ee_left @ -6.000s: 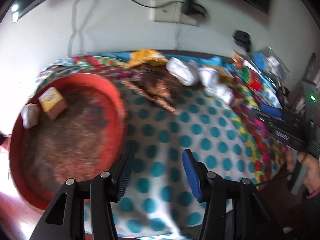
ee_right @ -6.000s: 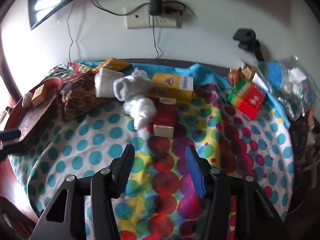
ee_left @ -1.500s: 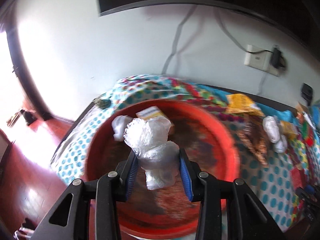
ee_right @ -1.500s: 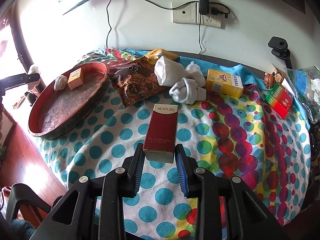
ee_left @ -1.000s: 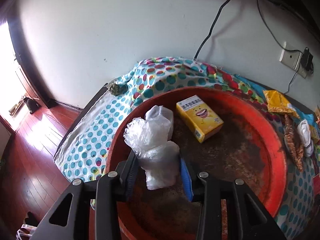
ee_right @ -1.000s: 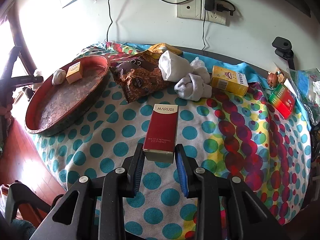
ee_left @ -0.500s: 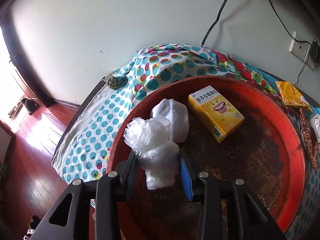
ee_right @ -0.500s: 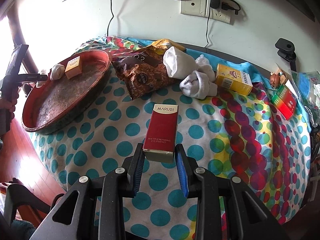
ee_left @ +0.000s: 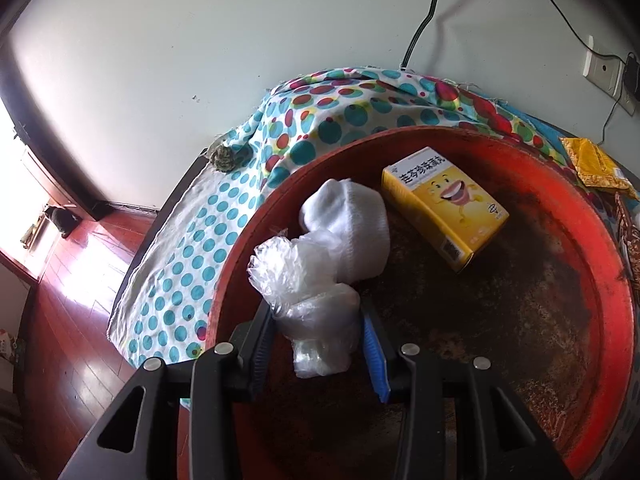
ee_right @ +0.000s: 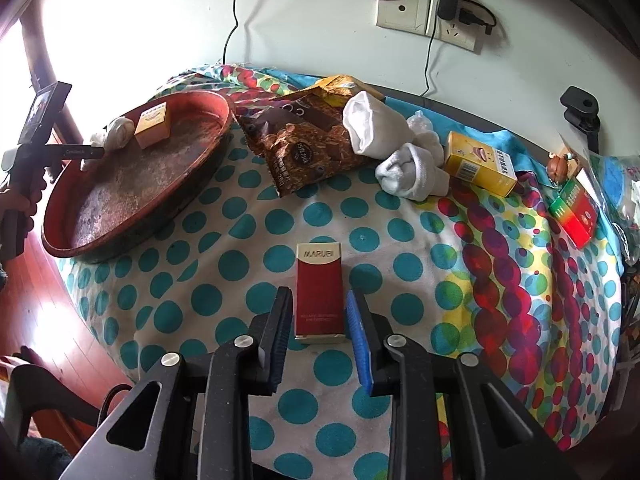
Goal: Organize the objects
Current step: 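Lower the bundle into the red tray and open the left gripper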
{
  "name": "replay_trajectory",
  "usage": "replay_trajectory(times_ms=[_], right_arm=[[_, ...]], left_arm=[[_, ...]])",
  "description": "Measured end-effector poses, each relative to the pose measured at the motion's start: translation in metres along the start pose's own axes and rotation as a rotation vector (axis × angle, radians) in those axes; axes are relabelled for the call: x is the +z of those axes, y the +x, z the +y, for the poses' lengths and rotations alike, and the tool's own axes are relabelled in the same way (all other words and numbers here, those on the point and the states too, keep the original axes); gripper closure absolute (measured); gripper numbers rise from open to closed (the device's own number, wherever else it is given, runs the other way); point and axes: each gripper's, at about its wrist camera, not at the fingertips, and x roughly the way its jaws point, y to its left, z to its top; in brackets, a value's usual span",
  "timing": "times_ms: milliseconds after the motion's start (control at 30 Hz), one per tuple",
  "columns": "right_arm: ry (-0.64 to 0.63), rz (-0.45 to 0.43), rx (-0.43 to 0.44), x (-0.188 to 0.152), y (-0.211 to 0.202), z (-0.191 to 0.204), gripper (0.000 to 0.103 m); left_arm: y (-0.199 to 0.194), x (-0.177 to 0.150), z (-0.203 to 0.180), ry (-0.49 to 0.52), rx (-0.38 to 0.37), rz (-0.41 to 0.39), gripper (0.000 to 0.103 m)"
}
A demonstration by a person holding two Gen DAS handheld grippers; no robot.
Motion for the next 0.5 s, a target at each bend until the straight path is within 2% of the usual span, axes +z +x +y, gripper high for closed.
replay_trajectory(times_ms=[233,500], right_arm=[[0.016,0.015,0.003,-0.001,0.008,0.0,0.077],[0.036,0.053,0.035,0.004,0.021,0.001,0.074]], left_arm=[[-0.025,-0.014,0.0,-0.015,-0.003,-0.036,0.061],[-0.067,-0.032,-0.009,-0.075,-0.114,-0.079,0.06]])
